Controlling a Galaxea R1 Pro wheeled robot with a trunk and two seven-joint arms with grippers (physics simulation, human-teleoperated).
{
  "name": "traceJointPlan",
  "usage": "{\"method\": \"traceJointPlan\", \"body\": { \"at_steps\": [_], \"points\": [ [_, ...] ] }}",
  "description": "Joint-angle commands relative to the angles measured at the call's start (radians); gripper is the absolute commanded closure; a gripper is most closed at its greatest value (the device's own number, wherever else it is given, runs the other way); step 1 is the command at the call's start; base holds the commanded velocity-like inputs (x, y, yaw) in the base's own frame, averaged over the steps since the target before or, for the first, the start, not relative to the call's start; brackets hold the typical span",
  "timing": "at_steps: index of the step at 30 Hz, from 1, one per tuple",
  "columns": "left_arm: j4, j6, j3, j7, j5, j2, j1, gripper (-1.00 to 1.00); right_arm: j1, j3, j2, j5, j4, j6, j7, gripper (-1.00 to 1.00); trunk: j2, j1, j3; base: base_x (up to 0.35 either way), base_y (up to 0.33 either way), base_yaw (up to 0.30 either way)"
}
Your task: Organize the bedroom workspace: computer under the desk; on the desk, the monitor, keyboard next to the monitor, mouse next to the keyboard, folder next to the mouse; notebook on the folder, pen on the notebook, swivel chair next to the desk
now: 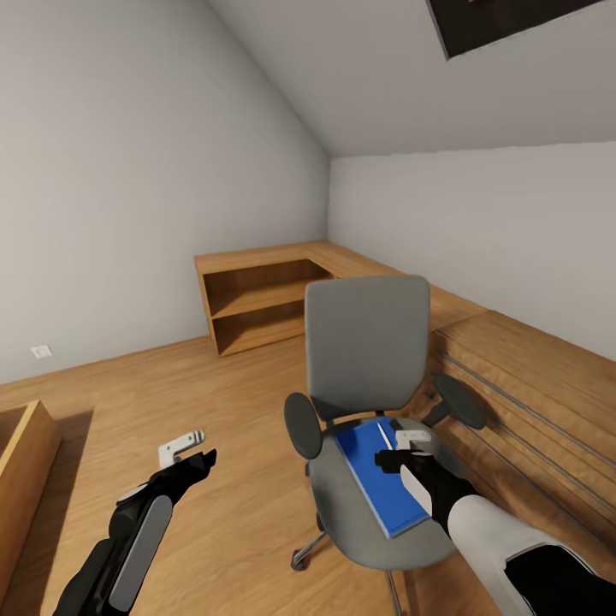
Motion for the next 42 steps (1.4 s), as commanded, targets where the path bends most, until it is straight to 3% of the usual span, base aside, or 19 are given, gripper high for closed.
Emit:
{"method": "traceJointPlan", "body": {
  "at_steps": [1,34,42],
  "points": [
    [-0.001,0.002,-0.002,0.009,0.010,0.000,-0.001,-1.00,0.000,0.008,-0.001,-0.009,-0.002,0.006,-0.007,-1.00,-0.001,0.000,-0.001,0.000,0.000,0.000],
    [0.022,0.004,-0.002,0.007,0.012,0.003,-0.001,-1.00,0.000,0.008,-0.005,-0.008,0.000,0.010,-0.008,-1.00,-0.001,0.000,-0.001,0.029,-0.023,0.000],
    [0.020,0.004,-0.002,0.007,0.011,0.003,-0.001,-1.00,0.000,0.007,-0.004,-0.010,0.000,0.070,-0.005,-1.00,-0.001,0.000,-0.001,0.000,0.000,0.000]
  ]
}}
